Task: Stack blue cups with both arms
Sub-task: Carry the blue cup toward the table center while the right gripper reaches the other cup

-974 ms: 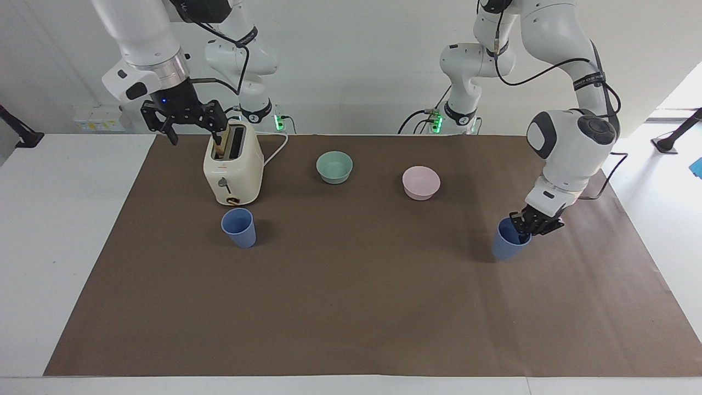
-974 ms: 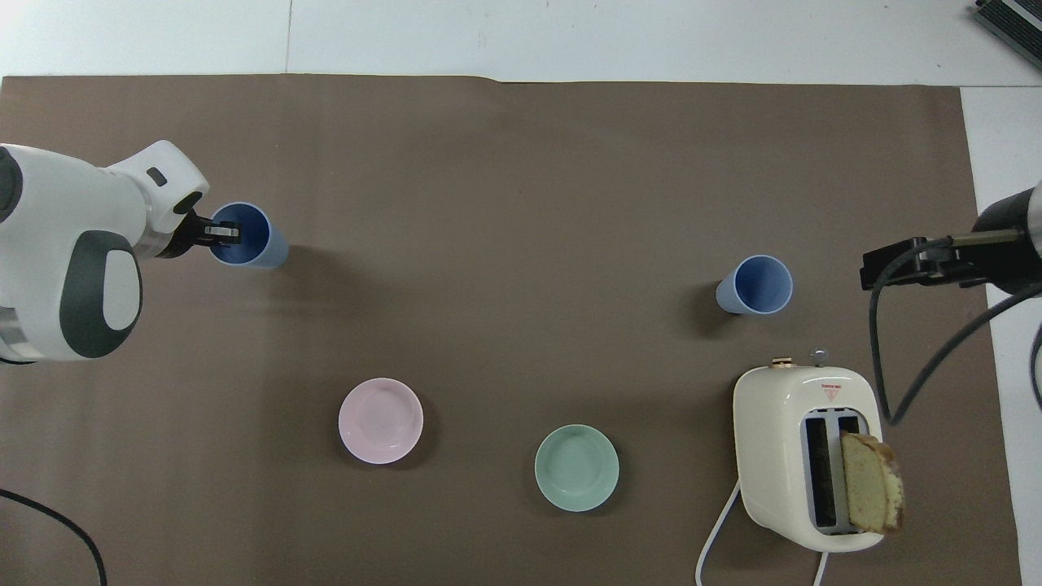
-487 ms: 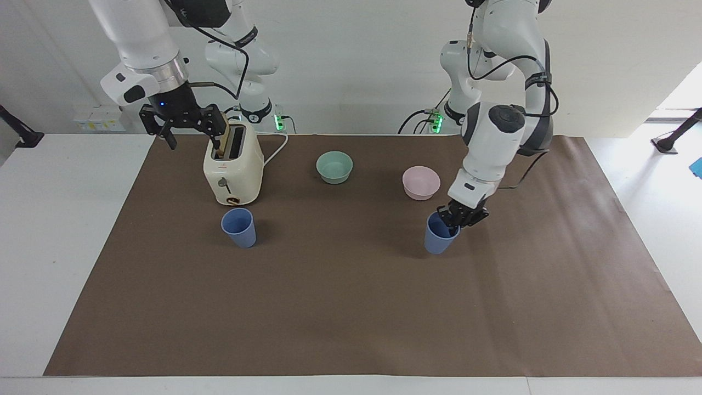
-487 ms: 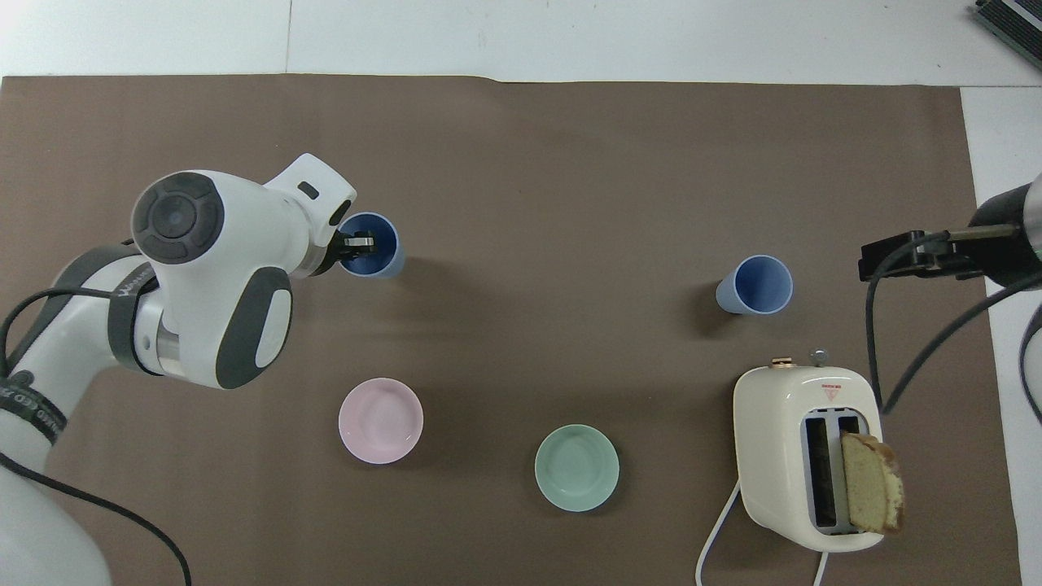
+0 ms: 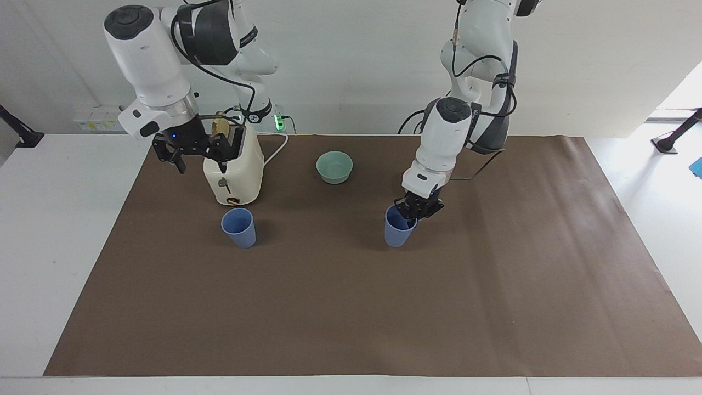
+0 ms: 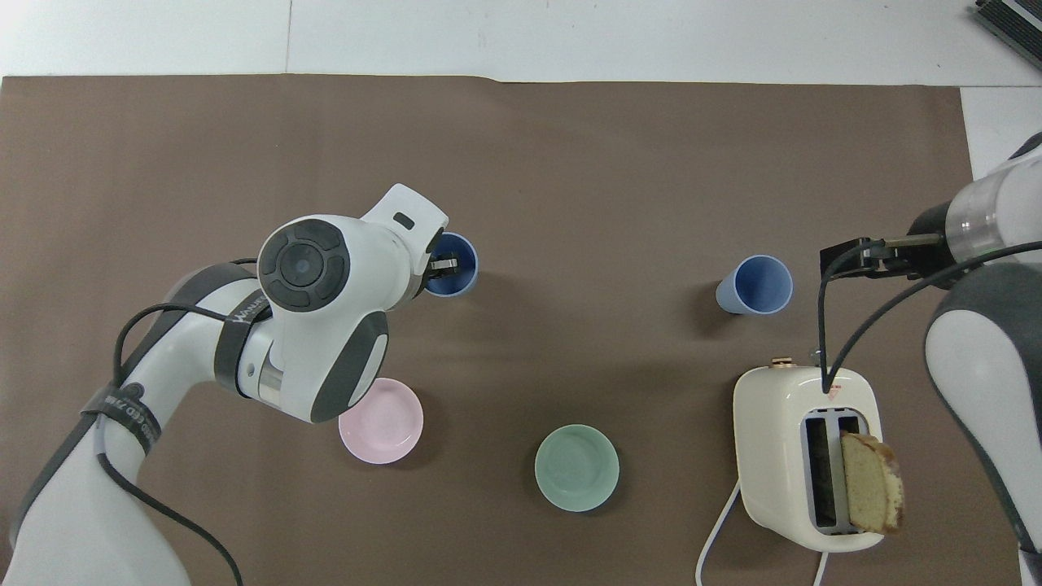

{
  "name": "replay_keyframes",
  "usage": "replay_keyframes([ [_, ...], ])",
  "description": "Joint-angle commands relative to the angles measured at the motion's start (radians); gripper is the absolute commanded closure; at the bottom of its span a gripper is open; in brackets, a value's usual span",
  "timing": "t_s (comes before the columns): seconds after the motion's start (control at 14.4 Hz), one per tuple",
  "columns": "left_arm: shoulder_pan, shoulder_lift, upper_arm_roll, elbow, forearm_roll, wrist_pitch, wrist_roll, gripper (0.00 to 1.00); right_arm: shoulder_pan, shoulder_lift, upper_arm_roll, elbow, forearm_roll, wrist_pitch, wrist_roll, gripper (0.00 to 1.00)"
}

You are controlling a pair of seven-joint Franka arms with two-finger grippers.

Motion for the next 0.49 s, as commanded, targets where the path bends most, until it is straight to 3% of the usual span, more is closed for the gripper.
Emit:
replay_keyframes([
  [0.0, -0.044, 0.013, 0.018, -0.012, 0.004, 0.031, -0.025, 1.0, -0.015, 0.008, 0.004, -0.09, 0.016, 0.095, -0.022, 0.0],
  [0.28, -0.05, 0.007, 0.018, -0.044, 0.004, 0.024, -0.025, 1.0, -0.015, 0.071, 0.004, -0.146, 0.015, 0.212, -0.018, 0.0],
  [0.42, -0.055, -0.004, 0.016, -0.065, 0.004, 0.016, -0.024, 0.88, -0.015, 0.085, 0.004, -0.183, 0.015, 0.278, -0.021, 0.0],
])
